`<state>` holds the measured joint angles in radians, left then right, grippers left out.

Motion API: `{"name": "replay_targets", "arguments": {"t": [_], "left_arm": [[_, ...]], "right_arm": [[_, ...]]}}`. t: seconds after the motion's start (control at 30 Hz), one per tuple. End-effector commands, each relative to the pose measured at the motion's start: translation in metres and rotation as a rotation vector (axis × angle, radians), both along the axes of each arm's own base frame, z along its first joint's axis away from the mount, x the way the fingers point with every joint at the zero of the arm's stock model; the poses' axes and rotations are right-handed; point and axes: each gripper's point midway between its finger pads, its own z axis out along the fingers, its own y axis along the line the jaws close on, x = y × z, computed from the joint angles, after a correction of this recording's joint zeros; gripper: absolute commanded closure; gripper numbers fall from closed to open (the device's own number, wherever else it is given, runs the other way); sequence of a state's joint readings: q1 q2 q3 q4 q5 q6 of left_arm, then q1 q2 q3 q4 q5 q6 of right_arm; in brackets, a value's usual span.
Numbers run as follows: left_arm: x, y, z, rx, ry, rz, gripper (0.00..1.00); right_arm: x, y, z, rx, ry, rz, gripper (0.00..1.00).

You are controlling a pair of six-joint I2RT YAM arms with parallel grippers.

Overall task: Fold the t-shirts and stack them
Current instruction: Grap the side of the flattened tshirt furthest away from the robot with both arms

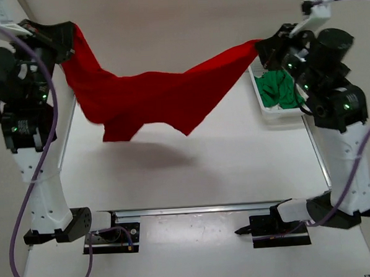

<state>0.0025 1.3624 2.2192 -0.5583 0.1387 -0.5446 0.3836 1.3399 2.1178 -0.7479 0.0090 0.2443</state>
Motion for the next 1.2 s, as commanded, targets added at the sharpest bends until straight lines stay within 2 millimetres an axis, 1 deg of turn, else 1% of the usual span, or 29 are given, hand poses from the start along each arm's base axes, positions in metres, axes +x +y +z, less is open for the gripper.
{"name": "replay_targets", "arguments": {"t": [0.0, 0.07, 0.1, 0.13, 0.2, 0.23, 0.3, 0.33, 0.37, 0.4, 0.43, 0.47, 0.5, 0.53, 0.57, 0.6, 0.63, 0.67, 0.73, 0.8, 0.83, 0.9, 0.93, 0.97, 1.0, 1.03, 1.07, 1.13, 1.17], "left_arm": [[0.091, 0.014, -0.135, 0.036, 0.379, 0.089, 1.00], [0.118, 0.021, -0.186, 0.045, 0.486, 0.118, 1.00], [0.129, 0.023, -0.204, 0.053, 0.529, 0.133, 1.00], [0.134, 0.025, -0.206, 0.059, 0.529, 0.140, 1.00], [0.159, 0.024, -0.225, 0.073, 0.570, 0.173, 1.00], [0.164, 0.024, -0.215, 0.077, 0.547, 0.177, 1.00], [0.191, 0.023, -0.200, 0.039, 0.523, 0.154, 1.00], [0.196, 0.024, -0.197, 0.023, 0.528, 0.140, 1.00], [0.207, 0.017, -0.182, -0.003, 0.492, 0.110, 1.00], [0.218, 0.028, -0.186, -0.019, 0.499, 0.099, 1.00], [0.212, 0.036, -0.160, -0.061, 0.435, 0.079, 1.00], [0.212, 0.034, -0.158, -0.095, 0.427, 0.063, 1.00], [0.199, 0.039, -0.131, -0.103, 0.344, 0.044, 1.00], [0.201, 0.044, -0.131, -0.134, 0.321, 0.021, 1.00], [0.187, 0.048, -0.119, -0.151, 0.293, 0.029, 1.00], [0.175, 0.052, -0.100, -0.148, 0.246, 0.045, 1.00], [0.161, 0.053, -0.080, -0.128, 0.204, 0.064, 1.00], [0.148, 0.055, -0.062, -0.109, 0.162, 0.087, 1.00], [0.123, 0.058, -0.038, -0.086, 0.102, 0.125, 1.00], [0.121, 0.061, -0.052, -0.083, 0.128, 0.139, 1.00], [0.121, 0.057, -0.054, -0.077, 0.130, 0.130, 1.00], [0.123, 0.053, -0.081, -0.043, 0.191, 0.146, 1.00], [0.114, 0.049, -0.083, -0.030, 0.199, 0.177, 1.00], [0.120, 0.050, -0.114, 0.000, 0.266, 0.210, 1.00], [0.112, 0.040, -0.138, 0.037, 0.308, 0.204, 1.00], [0.093, 0.032, -0.135, 0.040, 0.281, 0.204, 1.00], [0.097, 0.032, -0.184, 0.064, 0.372, 0.217, 1.00], [0.070, 0.033, -0.266, 0.094, 0.523, 0.230, 1.00], [0.061, 0.037, -0.290, 0.093, 0.574, 0.234, 1.00]], "right_arm": [[0.060, 0.030, -0.073, -0.065, 0.187, 0.089, 1.00], [0.091, 0.043, -0.100, -0.079, 0.250, 0.115, 1.00], [0.099, 0.041, -0.106, -0.079, 0.271, 0.127, 1.00], [0.116, 0.047, -0.119, -0.091, 0.298, 0.130, 1.00], [0.141, 0.043, -0.126, -0.095, 0.313, 0.123, 1.00], [0.164, 0.046, -0.129, -0.088, 0.310, 0.128, 1.00], [0.201, 0.030, -0.137, -0.031, 0.321, 0.103, 1.00], [0.207, 0.028, -0.124, 0.001, 0.271, 0.120, 1.00], [0.211, 0.016, -0.120, 0.052, 0.275, 0.130, 1.00], [0.214, 0.010, -0.111, 0.077, 0.251, 0.134, 1.00], [0.214, 0.001, -0.086, 0.092, 0.180, 0.119, 1.00], [0.206, 0.001, -0.068, 0.104, 0.134, 0.133, 1.00], [0.205, -0.010, -0.048, 0.128, 0.075, 0.130, 1.00], [0.191, -0.015, -0.020, 0.143, -0.004, 0.138, 1.00], [0.179, -0.028, -0.006, 0.181, -0.022, 0.145, 1.00], [0.169, -0.028, 0.009, 0.209, -0.059, 0.189, 1.00], [0.161, -0.045, 0.016, 0.205, -0.083, 0.178, 1.00], [0.150, -0.047, 0.026, 0.208, -0.098, 0.172, 1.00], [0.145, -0.049, 0.022, 0.184, -0.080, 0.152, 1.00], [0.143, -0.043, 0.005, 0.160, -0.035, 0.150, 1.00], [0.143, -0.040, -0.011, 0.161, 0.009, 0.132, 1.00], [0.138, -0.040, -0.046, 0.162, 0.076, 0.120, 1.00], [0.131, -0.029, -0.077, 0.163, 0.127, 0.126, 1.00], [0.122, -0.032, -0.117, 0.161, 0.196, 0.099, 1.00], [0.111, -0.034, -0.157, 0.170, 0.257, 0.074, 1.00], [0.103, -0.030, -0.170, 0.171, 0.262, 0.092, 1.00], [0.089, -0.031, -0.215, 0.169, 0.345, 0.078, 1.00], [0.056, -0.034, -0.300, 0.164, 0.516, 0.051, 0.99], [0.049, -0.033, -0.317, 0.163, 0.546, 0.051, 1.00]]}}
